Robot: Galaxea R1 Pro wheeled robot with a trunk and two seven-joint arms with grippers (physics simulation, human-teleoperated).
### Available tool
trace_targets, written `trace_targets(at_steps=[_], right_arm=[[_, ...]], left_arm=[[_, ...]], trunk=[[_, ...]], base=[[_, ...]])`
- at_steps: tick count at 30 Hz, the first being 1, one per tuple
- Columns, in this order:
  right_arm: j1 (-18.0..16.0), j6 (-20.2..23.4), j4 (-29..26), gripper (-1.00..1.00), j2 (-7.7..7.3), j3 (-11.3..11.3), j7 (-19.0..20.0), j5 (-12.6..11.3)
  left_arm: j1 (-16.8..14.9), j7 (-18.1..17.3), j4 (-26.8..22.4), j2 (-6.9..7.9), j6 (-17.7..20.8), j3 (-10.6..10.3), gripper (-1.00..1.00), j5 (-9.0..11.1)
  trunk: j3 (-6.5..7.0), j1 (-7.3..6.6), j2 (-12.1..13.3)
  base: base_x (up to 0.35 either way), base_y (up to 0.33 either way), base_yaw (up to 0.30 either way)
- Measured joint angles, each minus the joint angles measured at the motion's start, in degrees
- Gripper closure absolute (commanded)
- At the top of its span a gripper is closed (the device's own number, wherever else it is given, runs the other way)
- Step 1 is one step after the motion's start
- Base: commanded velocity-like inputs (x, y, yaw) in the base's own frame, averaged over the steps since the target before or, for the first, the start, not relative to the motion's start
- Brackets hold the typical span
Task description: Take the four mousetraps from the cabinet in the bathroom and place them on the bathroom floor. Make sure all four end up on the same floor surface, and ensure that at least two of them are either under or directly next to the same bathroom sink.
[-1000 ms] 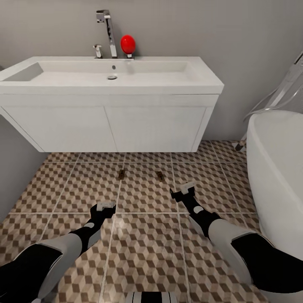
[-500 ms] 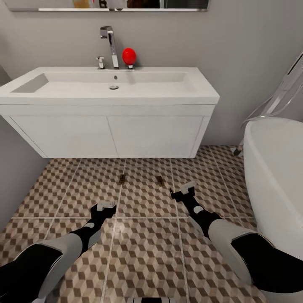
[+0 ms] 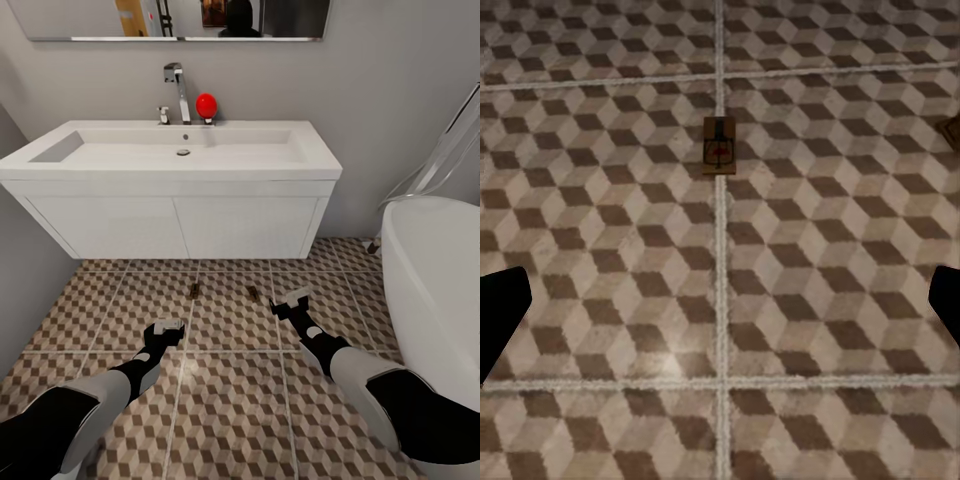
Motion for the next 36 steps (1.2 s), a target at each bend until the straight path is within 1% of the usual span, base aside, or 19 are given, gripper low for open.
trace_targets(at_steps=[13,36], right_arm=[[0.0,0.0,0.0,-1.0,0.0,0.0,0.0,-0.05],[0.0,0.0,0.0,-1.0,0.0,0.0,0.0,-0.06]], left_arm=[[0.02,0.0,0.0,0.0,0.0,0.0,-1.0,0.0],[0.02,0.0,0.0,-0.09,0.07,0.0,-1.0,0.0]], trunk=[[3.26,-2.86,5.22],[7.51,-7.91,14.44]], base=[[0.0,0.0,0.0],[0.0,0.0,0.0]])
